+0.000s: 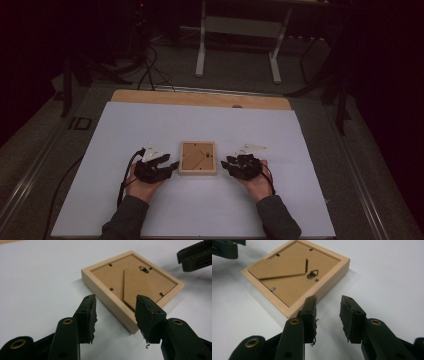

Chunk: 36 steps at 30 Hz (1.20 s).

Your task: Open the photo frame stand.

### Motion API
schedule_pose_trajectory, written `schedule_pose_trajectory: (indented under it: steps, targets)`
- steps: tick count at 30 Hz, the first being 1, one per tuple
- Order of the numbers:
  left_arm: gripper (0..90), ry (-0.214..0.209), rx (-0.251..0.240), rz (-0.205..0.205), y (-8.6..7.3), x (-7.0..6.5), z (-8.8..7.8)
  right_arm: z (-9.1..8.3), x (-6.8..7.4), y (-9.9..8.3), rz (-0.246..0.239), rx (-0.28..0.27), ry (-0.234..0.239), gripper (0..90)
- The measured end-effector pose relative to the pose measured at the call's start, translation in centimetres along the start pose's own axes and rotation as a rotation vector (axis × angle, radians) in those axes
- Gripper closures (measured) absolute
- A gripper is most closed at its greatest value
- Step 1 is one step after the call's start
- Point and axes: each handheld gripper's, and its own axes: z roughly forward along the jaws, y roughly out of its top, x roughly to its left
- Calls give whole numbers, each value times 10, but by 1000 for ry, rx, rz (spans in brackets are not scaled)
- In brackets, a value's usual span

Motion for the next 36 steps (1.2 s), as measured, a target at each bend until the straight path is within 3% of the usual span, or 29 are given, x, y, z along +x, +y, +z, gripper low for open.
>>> schedule_pose_trajectory:
  steps: [4, 10, 14, 19, 36]
  targets:
    - [523, -24, -15, 14, 9, -3, -4, -1, 2, 1, 14, -29, 31, 720]
    - [522, -56, -17, -1, 19, -4, -5, 4, 14, 3, -36, -23, 68, 812]
    - [522, -65, 13, 4, 24, -5, 1, 9, 22, 5, -68, -7, 76, 893]
    - [521, -81, 47, 35, 32, -9, 8, 16, 30, 4, -101, 16, 88, 898]
    - [507, -82, 163, 97, 35, -19, 35, 17, 30, 2, -88, 2, 92, 897]
